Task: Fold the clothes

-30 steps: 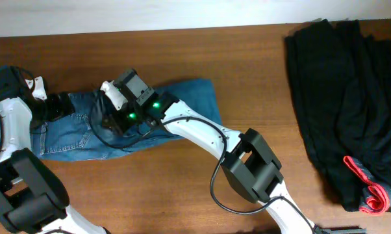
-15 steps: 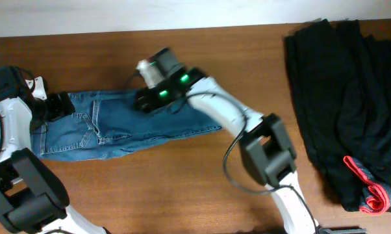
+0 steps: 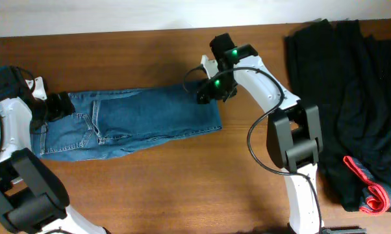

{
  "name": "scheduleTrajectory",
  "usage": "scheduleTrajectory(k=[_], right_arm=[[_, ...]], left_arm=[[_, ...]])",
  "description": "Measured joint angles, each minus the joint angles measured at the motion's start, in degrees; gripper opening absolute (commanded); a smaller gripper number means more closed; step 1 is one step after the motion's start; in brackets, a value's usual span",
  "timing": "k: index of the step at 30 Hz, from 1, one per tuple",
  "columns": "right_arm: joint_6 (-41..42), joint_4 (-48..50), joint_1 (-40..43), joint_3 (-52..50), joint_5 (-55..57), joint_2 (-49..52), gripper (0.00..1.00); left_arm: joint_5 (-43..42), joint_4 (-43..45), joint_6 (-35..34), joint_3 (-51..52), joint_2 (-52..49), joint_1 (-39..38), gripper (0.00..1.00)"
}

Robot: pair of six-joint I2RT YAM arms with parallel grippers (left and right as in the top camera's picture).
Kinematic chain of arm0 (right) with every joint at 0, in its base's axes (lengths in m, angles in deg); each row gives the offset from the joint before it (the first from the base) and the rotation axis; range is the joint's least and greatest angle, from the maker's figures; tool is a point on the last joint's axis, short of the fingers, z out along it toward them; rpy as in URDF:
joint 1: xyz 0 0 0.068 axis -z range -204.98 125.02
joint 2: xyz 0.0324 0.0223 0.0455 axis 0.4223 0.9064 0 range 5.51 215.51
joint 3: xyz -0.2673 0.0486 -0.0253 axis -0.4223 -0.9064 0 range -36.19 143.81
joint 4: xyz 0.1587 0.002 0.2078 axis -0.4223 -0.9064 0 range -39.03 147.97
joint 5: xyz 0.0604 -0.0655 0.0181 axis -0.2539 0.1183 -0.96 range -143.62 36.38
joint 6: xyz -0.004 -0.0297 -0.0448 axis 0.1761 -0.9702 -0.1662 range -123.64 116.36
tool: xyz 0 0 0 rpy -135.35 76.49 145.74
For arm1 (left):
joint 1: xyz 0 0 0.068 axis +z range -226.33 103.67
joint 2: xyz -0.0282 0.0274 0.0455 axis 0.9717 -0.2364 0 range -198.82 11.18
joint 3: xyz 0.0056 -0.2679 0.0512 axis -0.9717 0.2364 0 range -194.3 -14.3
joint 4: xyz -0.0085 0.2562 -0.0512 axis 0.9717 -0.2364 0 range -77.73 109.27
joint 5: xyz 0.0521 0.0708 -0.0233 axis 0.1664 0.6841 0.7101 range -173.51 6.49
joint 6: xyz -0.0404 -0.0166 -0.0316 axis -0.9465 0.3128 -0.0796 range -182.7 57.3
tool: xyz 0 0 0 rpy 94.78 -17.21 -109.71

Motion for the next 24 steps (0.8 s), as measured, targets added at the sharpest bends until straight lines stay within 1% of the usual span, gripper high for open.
scheduleTrajectory(k=[1,3,6,8,10,11,13,14,15,17,20,24], right_arm=[[-0.22,0.26,-0.07,-0.44,0.33,0.00,0.81],[-0.68,0.63,-0.15,-1.53,1.09,0.00,0.86],[-0.83,0.92,-0.24,-3.48,3.13,0.00,0.91],[-1.03,2.03,-0.31,-5.46,5.14,0.00,0.90],[-1.29,3.50,-0.33,-7.28,6.34,-0.61,0.82],[-1.38,3.89,-0.37,-7.78,6.47,-0.85,0.75],[-1.53,5.05,-0.37,-9.53,6.36,-1.44,0.48],[-1.73,5.25,-0.42,-9.77,6.36,-1.62,0.36],[-1.53,5.25,-0.48,-10.40,5.68,-1.66,0.17],[-1.42,5.42,-0.52,-10.62,5.53,-1.66,0.05],[-1.42,5.55,-0.35,-10.62,4.76,-1.70,0.04],[-0.57,5.20,0.81,-10.64,3.28,-1.70,0.04]], left_arm=[[0.00,-0.04,0.00,0.00,0.00,0.00,0.99],[0.00,-0.07,0.00,0.00,0.00,0.00,0.99],[0.00,-0.13,0.00,0.00,0.00,0.00,0.99],[0.02,-0.20,0.00,0.00,0.00,0.00,0.99],[0.00,-0.20,-0.02,0.00,0.00,0.00,0.99],[0.02,-0.20,0.00,0.00,0.00,0.00,0.99],[0.02,-0.20,-0.02,0.00,0.00,0.00,0.99],[0.00,-0.20,-0.02,0.00,0.00,0.00,0.99],[0.02,-0.20,-0.02,0.00,0.00,0.00,0.99],[0.02,-0.20,-0.02,0.00,0.00,0.00,0.99],[0.02,-0.20,-0.02,0.00,0.00,0.00,0.99],[0.02,-0.22,-0.02,0.00,0.00,0.00,0.99]])
